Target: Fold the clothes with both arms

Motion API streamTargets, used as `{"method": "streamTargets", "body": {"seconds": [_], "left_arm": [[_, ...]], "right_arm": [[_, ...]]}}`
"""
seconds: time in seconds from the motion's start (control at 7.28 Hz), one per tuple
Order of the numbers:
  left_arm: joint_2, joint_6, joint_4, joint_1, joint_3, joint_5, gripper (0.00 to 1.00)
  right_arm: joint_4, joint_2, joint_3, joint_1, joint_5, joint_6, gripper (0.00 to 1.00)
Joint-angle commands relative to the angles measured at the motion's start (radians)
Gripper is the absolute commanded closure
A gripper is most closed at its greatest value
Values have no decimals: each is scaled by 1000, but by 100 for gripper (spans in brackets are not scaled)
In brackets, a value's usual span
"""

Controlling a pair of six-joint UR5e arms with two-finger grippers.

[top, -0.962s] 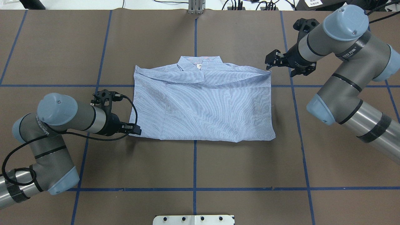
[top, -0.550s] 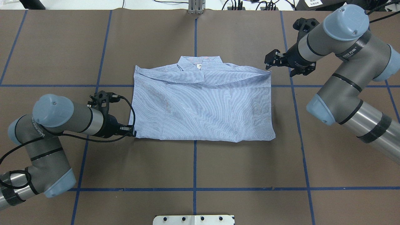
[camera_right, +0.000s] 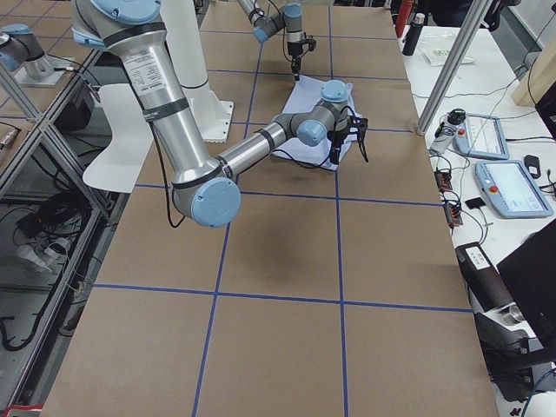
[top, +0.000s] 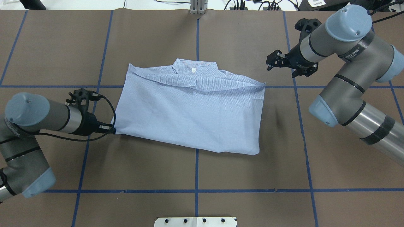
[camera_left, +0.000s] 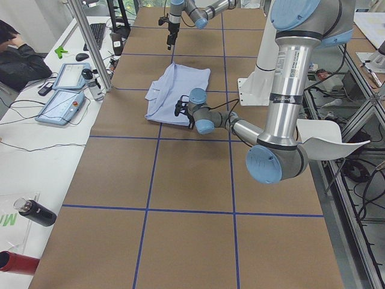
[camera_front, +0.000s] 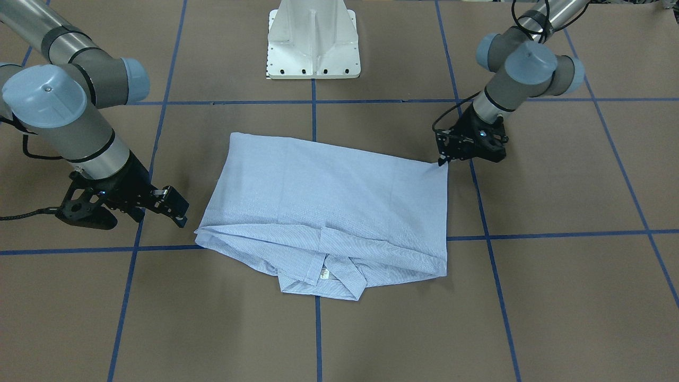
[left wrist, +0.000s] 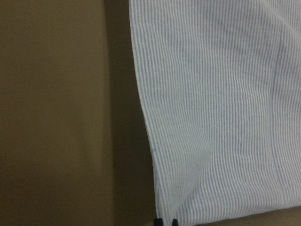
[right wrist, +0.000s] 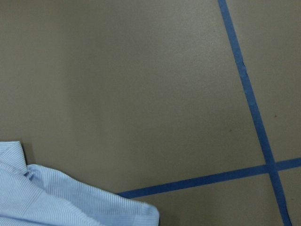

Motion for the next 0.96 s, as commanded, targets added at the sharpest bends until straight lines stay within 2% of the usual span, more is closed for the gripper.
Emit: {"method": "streamTargets", "body": {"seconds": [0.0,0.14,0.27,0.55,0.69,0.82], "left_arm": [[-197,221,45,-200,267,2,100],[-353,260,93,-233,436,6,100],[-467,260,92,-256,559,7,100],[-655,250,92,-257,735,33,100],[-659,256,78,-265,734,26,68],[-601,257,60,-268,644,21,1]], "right_arm": [[0,9,5,-13,-1,12,0],[0,9,10,-16,-4,14,0],[0,11,18,-18,-4,17,0],[0,25,31,-60,-38,84,0],[-2,52,32,-99,-74,145,0],[-2,75,30,-135,-111,206,0]]}}
